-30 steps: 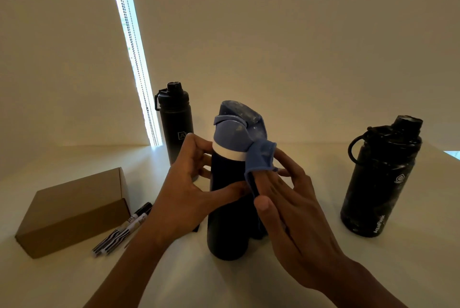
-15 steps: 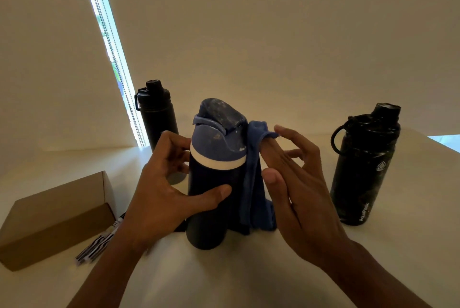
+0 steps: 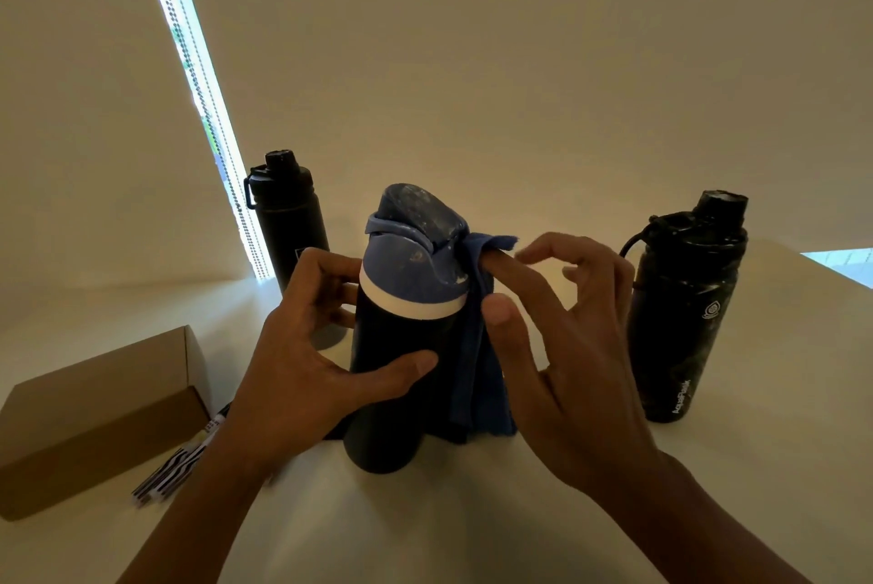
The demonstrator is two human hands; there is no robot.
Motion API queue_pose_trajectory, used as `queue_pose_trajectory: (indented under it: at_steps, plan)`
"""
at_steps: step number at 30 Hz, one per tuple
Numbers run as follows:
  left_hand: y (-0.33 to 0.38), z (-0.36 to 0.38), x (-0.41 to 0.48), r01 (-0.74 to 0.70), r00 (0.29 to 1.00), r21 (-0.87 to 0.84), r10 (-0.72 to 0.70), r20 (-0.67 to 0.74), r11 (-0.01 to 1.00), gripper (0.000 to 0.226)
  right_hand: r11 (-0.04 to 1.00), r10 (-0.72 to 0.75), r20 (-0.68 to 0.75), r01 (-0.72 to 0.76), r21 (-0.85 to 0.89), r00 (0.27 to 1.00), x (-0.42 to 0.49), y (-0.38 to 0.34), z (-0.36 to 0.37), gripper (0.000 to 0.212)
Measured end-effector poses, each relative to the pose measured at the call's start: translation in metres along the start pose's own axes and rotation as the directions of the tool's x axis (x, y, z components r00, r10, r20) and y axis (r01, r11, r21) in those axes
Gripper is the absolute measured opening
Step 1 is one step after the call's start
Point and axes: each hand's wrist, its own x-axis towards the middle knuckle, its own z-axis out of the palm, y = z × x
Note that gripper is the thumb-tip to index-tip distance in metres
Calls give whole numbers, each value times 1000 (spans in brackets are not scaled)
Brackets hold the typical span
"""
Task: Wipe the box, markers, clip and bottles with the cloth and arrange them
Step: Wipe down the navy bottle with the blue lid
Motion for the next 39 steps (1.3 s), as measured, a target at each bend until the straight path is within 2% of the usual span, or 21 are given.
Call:
queue_pose_trajectory:
  at_steps: [8, 13, 18, 22, 26, 28, 31, 34, 36, 37, 39]
  plan:
    - [1, -3, 3, -16, 996, -6, 17, 84, 1000, 71, 929, 35, 264, -129, 347, 964, 1, -3, -2, 45]
    - [2, -5, 3, -28, 995, -15, 29, 95, 999, 70, 888, 27, 267, -146, 435, 963, -2, -8, -2, 32]
    - [4, -5, 3, -40, 993, 7, 39, 113, 999, 66, 870, 11, 285, -150, 470, 958, 0, -16, -9, 31]
    - [4, -6, 5, -64, 992, 20, 62, 110, 998, 67, 803, 57, 323, -236, 547, 945, 2, -19, -16, 21]
    - [0, -6, 7, -119, 989, 34, 116, 89, 992, 70, 885, 70, 378, -232, 403, 923, 2, -6, -10, 26]
    - [-3, -6, 7, -129, 990, 15, 128, 65, 992, 72, 878, 76, 377, -241, 414, 923, 2, -7, -8, 19]
    - [-5, -5, 7, -143, 989, 16, 143, 46, 990, 71, 896, -25, 179, -57, 440, 984, 3, -13, -13, 24]
    - [-6, -3, 7, -161, 986, 31, 160, 38, 986, 72, 908, -43, 180, -36, 417, 983, 2, -9, -11, 11]
    - [-8, -4, 5, -164, 986, 28, 163, 31, 986, 73, 938, -55, 207, -21, 346, 977, 0, -5, -9, 37]
    - [-8, -5, 5, -165, 986, 21, 164, 30, 986, 74, 948, -88, 202, 20, 316, 975, 0, -3, -9, 38]
    - [-8, -6, 4, -174, 984, 16, 173, 38, 985, 76, 960, -165, 172, 117, 256, 971, 1, -3, -11, 27]
